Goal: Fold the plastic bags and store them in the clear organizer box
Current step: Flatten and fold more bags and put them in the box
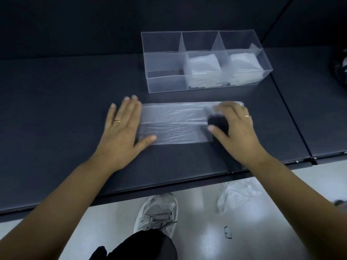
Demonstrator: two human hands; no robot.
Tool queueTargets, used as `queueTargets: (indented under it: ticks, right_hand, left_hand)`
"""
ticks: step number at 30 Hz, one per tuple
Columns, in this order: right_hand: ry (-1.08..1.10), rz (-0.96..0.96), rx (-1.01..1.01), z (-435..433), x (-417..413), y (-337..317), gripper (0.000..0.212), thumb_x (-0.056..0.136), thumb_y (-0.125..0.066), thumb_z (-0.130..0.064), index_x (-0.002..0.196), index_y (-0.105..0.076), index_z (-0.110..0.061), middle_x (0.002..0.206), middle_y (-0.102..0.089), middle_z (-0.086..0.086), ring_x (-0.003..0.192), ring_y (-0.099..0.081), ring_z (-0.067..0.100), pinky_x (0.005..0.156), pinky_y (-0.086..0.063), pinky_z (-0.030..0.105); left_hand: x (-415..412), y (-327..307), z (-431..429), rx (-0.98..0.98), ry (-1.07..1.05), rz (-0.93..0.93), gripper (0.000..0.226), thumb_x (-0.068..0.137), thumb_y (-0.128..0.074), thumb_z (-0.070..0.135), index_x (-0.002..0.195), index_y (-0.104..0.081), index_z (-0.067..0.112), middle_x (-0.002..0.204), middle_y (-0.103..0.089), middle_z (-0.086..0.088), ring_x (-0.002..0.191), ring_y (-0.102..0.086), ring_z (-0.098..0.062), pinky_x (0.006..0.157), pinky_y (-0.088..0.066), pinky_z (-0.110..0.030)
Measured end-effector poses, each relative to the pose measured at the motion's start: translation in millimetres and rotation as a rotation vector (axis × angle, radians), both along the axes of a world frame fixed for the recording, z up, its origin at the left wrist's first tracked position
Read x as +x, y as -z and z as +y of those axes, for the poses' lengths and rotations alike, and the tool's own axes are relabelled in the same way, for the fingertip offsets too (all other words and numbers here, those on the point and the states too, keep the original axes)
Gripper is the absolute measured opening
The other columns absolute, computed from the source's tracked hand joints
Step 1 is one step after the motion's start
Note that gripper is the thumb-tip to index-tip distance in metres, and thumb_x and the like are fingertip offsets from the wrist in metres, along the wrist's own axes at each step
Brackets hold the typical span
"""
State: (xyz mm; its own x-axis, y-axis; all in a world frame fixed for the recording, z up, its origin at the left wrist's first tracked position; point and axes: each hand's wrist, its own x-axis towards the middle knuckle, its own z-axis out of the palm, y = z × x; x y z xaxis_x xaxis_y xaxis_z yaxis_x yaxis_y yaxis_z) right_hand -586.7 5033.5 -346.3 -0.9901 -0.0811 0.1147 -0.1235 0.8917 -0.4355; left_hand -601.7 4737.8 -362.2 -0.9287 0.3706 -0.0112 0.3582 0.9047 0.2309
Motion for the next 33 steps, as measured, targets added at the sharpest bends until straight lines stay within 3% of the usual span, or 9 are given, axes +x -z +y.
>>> queueTargets:
  ticks: [3, 8, 12, 14, 16, 20, 22, 28, 33]
  right_hand:
    - [-0.123, -0.087, -0.027, -4, 19, -2, 0.025, 0.074, -0.080, -0.024, 0.097, -0.071, -0.018, 0.111, -0.054, 0.000, 0.104, -0.047, 0.020, 0.096, -0.038, 0.039]
    - [-0.054, -0.076, -0.013, -13, 16, 4, 0.002, 0.083, -0.071, -0.011, 0.084, -0.070, -0.009, 0.096, -0.057, 0.003, 0.093, -0.050, 0.023, 0.090, -0.037, 0.034]
    - [-0.060, -0.259, -0.142, -7, 11, -9, 0.010, 0.090, -0.061, -0.010, 0.082, -0.063, -0.015, 0.095, -0.053, -0.003, 0.094, -0.050, 0.017, 0.090, -0.038, 0.020]
    - [-0.032, -0.353, -0.242, 1, 11, -21, 0.015, 0.092, -0.060, -0.015, 0.079, -0.059, -0.023, 0.096, -0.051, -0.004, 0.093, -0.052, 0.013, 0.084, -0.036, 0.008]
    - [0.018, -0.302, -0.199, 5, 13, -30, 0.006, 0.089, -0.063, -0.025, 0.084, -0.059, -0.026, 0.101, -0.049, -0.007, 0.096, -0.050, 0.009, 0.092, -0.037, 0.018]
    - [-0.125, -0.122, 0.042, -19, 21, -43, 0.079, 0.065, -0.059, -0.069, 0.133, -0.041, -0.032, 0.134, -0.034, -0.019, 0.125, -0.027, 0.000, 0.101, -0.009, 0.021]
    - [-0.268, -0.150, 0.182, -38, 23, -36, 0.090, 0.064, -0.062, -0.068, 0.142, -0.034, -0.032, 0.144, -0.035, -0.016, 0.133, -0.025, 0.006, 0.104, -0.004, 0.021]
    - [-0.076, -0.054, -0.076, -42, 15, -9, 0.012, 0.089, -0.064, -0.013, 0.098, -0.071, -0.013, 0.102, -0.071, -0.004, 0.100, -0.063, 0.021, 0.095, -0.042, 0.036]
    - [0.208, -0.264, -0.461, -19, -3, -5, 0.023, 0.092, -0.062, -0.023, 0.076, -0.062, -0.007, 0.071, -0.060, -0.003, 0.066, -0.052, 0.009, 0.064, -0.040, 0.014]
  left_hand:
    - [14, -4, 22, 0.088, 0.224, -0.018, 0.086, 0.088, -0.031, 0.068, 0.150, -0.023, 0.008, 0.157, -0.010, -0.002, 0.145, -0.001, -0.011, 0.118, 0.007, -0.029]
    - [16, 6, 44, 0.124, 0.221, -0.067, 0.085, 0.086, -0.047, 0.061, 0.151, -0.020, 0.013, 0.158, -0.011, 0.003, 0.144, 0.000, -0.005, 0.112, 0.013, -0.015]
    - [18, 3, 52, 0.112, 0.159, 0.101, 0.058, 0.081, -0.073, 0.037, 0.125, -0.061, 0.002, 0.135, -0.056, -0.010, 0.126, -0.053, -0.025, 0.107, -0.033, -0.036]
    - [19, 7, 54, 0.124, 0.178, 0.234, 0.038, 0.077, -0.080, 0.017, 0.111, -0.070, 0.003, 0.120, -0.066, -0.009, 0.111, -0.064, -0.025, 0.094, -0.050, -0.039]
    - [20, 10, 54, 0.151, 0.215, 0.308, 0.031, 0.074, -0.079, 0.004, 0.105, -0.073, 0.005, 0.115, -0.069, -0.008, 0.106, -0.067, -0.024, 0.087, -0.055, -0.037]
    - [22, 9, 54, 0.180, 0.214, 0.285, 0.032, 0.071, -0.079, -0.001, 0.102, -0.074, 0.006, 0.112, -0.071, -0.007, 0.102, -0.068, -0.024, 0.084, -0.056, -0.037]
    - [22, 5, 56, 0.194, 0.211, 0.264, 0.030, 0.073, -0.077, 0.000, 0.102, -0.074, 0.005, 0.111, -0.071, -0.008, 0.101, -0.069, -0.025, 0.084, -0.056, -0.038]
    - [19, -12, 38, 0.349, 0.069, 0.045, 0.018, 0.088, -0.067, 0.015, 0.104, -0.075, 0.014, 0.113, -0.071, 0.004, 0.105, -0.066, -0.015, 0.089, -0.053, -0.032]
    - [2, -21, -11, 0.729, -0.305, -0.317, 0.013, 0.087, -0.067, 0.029, 0.091, -0.077, 0.022, 0.085, -0.070, 0.028, 0.078, -0.060, 0.016, 0.075, -0.043, -0.004]
